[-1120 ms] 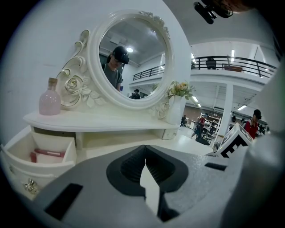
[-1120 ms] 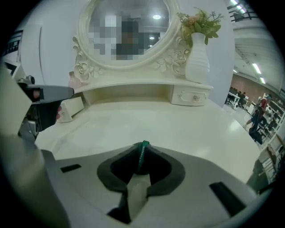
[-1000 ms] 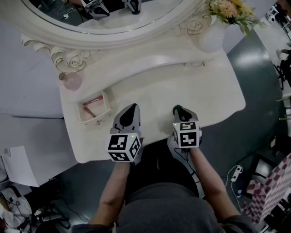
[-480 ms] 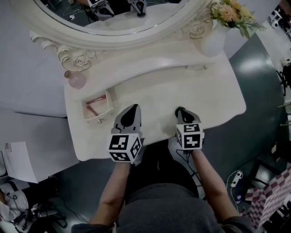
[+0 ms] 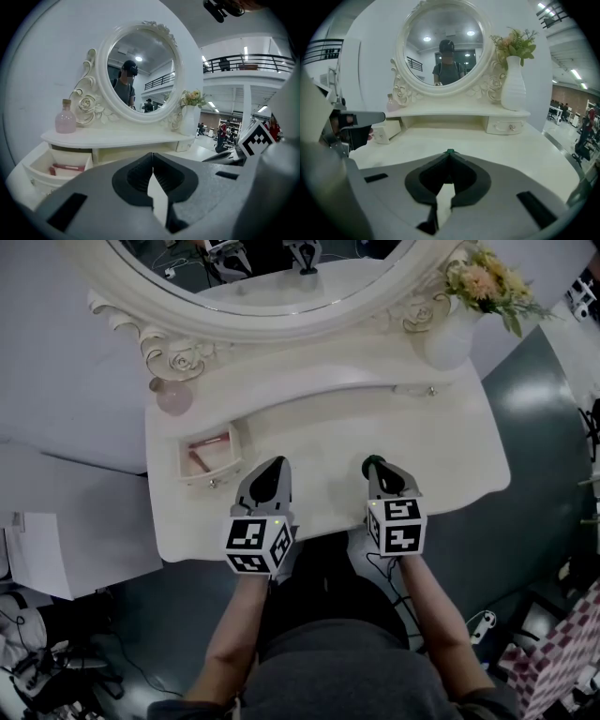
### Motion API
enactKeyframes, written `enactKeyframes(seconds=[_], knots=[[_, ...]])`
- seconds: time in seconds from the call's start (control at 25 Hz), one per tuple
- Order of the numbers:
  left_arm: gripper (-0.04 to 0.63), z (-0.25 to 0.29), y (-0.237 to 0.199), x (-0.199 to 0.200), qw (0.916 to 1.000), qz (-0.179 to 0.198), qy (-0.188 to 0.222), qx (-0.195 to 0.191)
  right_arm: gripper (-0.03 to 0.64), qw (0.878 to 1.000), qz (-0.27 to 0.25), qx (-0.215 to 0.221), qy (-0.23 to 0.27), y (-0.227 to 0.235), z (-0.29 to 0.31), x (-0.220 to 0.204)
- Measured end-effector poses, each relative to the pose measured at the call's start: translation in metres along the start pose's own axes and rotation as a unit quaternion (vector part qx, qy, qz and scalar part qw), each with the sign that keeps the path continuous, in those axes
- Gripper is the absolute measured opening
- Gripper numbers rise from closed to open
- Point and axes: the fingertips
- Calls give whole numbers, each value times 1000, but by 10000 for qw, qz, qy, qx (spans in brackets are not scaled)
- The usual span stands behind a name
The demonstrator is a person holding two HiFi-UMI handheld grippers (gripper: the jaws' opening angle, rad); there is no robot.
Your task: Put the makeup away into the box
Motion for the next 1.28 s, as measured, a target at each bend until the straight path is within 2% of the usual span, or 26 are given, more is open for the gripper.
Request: enactKeyframes(seconds=[0.28, 0.56, 1.0, 1.28], knots=[[6, -18, -12, 6, 9990, -9, 155, 428, 5, 9983, -227, 413, 346, -19, 0, 32], [6, -43, -30, 9, 9946, -90, 337, 981, 5, 9917, -553, 942, 679, -49, -1, 64], [6, -87, -55, 8, 9834, -237, 518, 1724, 5, 9758, -1005, 1694, 946, -106, -3, 90], [6, -118, -73, 4, 9764, -345, 562, 2056, 5, 9630, -1267, 2111, 1099, -150, -7, 108]])
Point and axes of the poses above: the fingertips, and each gripper's own axes: z forward along the fingers, y to its right, x out of its top, and after that the axes turned 14 degrees about -x, right-handed
